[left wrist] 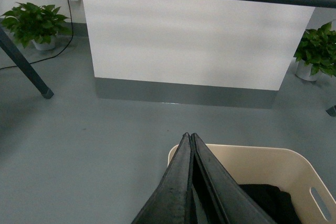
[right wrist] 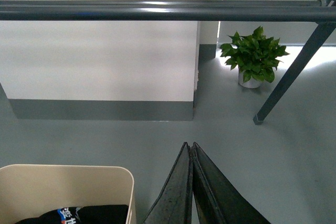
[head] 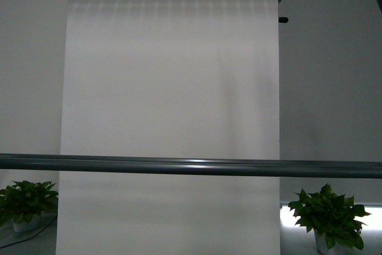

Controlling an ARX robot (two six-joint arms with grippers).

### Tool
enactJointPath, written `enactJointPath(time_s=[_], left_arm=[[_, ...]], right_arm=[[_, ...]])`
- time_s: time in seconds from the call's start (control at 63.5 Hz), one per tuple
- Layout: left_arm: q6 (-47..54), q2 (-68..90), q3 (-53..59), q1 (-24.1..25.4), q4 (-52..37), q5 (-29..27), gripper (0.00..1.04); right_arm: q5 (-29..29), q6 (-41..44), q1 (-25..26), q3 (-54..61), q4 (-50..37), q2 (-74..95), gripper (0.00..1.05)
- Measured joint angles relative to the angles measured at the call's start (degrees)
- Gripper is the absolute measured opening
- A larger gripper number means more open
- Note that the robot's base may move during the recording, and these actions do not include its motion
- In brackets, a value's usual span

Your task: Move hamper under clothes hanger

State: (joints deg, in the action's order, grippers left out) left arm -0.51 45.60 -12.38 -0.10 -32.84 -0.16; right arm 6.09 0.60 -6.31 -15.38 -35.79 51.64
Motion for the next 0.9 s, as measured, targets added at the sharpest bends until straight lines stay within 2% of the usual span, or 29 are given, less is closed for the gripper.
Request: enactJointPath(time_s=[0.173,0.252,0.362,0.772,0.898], left_arm=[[0.0,-4.4,3.5,0.0,0.6,0.2,0.03],[0.0,-6.3,4.7,0.0,1.3,0.2,0.03],[0.0,-9.4,6.4,0.0,2.7,0.2,0.03],[0.1,-20.8,10.1,0.0,10.4,0.2,0.03],[0.2,-22.1,11.4,0.0,9.4,0.2,0.03]], right_arm=[[-1.3,0.0,1.5,4.2,0.2,-4.4,0.02],[-5.5,0.0,4.3,6.0,0.9,-6.9,0.02],[-5.7,0.0,6.1,8.0,2.1,-10.1,0.02],[-6.0,0.0,6.2,12.6,9.4,-22.2,0.02],[-6.0,0.0,6.2,14.0,9.9,-24.5,0.02]])
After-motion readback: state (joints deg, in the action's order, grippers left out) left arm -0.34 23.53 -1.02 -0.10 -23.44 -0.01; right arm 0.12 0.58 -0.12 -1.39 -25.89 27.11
